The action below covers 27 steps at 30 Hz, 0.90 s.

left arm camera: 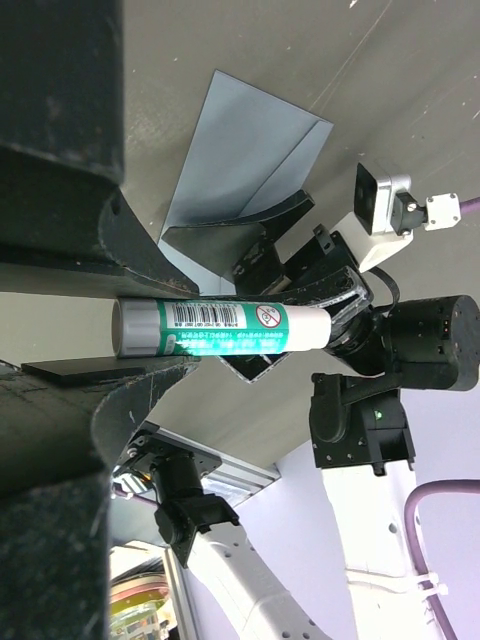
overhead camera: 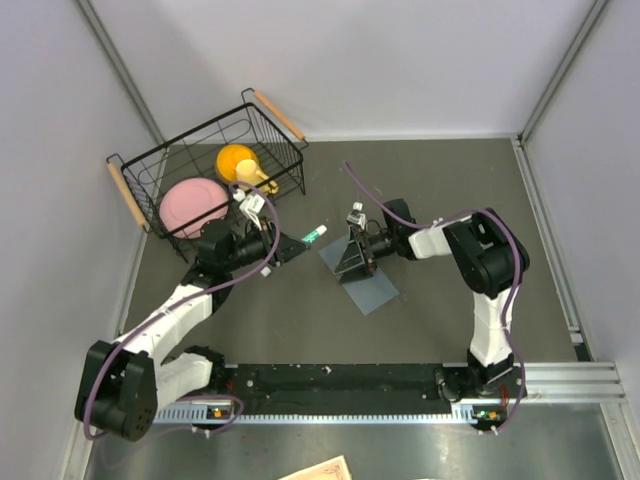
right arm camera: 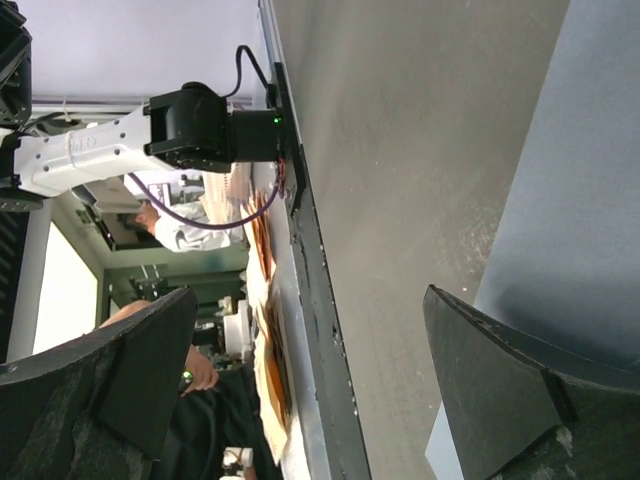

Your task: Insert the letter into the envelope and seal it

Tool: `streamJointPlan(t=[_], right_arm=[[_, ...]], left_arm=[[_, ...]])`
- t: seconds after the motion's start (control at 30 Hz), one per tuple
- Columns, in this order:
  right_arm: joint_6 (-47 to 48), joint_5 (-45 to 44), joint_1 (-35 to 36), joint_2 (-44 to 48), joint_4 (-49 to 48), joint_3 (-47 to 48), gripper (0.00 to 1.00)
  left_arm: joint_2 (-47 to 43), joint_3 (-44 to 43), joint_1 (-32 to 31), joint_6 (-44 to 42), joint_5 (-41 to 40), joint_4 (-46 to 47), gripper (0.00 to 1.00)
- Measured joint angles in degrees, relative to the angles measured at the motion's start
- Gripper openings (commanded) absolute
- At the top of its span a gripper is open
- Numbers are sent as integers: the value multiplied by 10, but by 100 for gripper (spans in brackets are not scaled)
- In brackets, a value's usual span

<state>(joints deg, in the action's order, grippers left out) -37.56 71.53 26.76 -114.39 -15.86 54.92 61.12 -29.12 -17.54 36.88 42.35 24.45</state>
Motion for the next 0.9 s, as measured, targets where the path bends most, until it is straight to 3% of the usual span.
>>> streamJointPlan(t=[0.4, 0.9], right_arm=[[-64, 33, -17, -54, -42, 12, 94], [-65, 10, -17, -67, -6, 48, 95]], left_arm=[[14, -16, 4, 0, -3, 3, 0], [9, -16, 7, -4, -29, -23, 0]])
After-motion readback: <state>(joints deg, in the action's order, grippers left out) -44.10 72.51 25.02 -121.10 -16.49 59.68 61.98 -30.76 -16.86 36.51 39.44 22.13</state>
